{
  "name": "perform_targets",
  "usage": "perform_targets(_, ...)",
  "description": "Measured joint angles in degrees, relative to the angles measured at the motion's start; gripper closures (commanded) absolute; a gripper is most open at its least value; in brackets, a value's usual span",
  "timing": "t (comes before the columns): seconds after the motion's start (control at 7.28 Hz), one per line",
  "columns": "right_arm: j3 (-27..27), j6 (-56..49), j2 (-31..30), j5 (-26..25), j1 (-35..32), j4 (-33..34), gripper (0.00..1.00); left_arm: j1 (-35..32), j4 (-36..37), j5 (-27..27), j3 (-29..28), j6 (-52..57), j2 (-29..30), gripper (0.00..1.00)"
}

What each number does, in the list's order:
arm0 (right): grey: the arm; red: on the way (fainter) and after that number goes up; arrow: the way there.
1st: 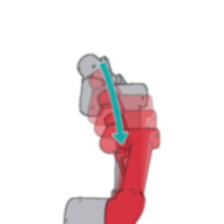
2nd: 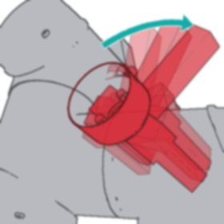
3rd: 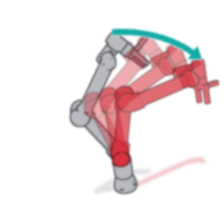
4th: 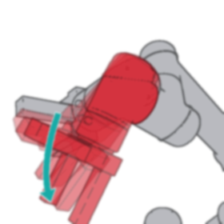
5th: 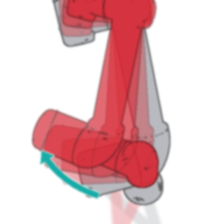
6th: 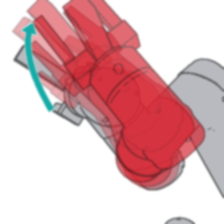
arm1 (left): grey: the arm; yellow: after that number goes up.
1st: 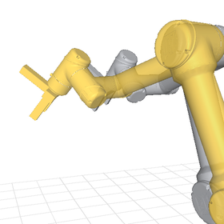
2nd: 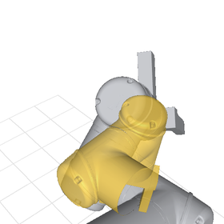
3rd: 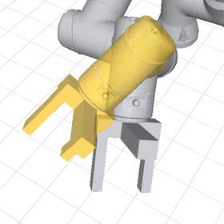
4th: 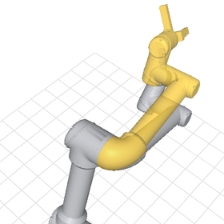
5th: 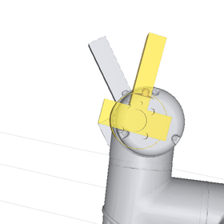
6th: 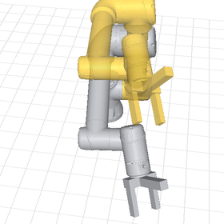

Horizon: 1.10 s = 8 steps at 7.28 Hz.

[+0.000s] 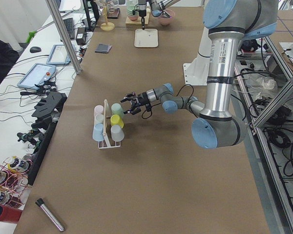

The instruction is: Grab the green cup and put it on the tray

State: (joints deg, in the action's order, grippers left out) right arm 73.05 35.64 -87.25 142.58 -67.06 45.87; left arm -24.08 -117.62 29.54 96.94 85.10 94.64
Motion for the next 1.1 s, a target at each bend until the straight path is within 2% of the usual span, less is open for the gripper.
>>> perform_targets(0.69,0.51,2.09,6.01,2.57,0.27,0.53,1.0,-0.14,-0.58,-1.55,-2.98,-0.1,0.84,0.02)
perform_targets(1.1,0.8,11.81,13.01,2.2,3.99,0.68,1.0,-0.57,-0.71,-1.58,-4.17,-0.09,1.3,0.02)
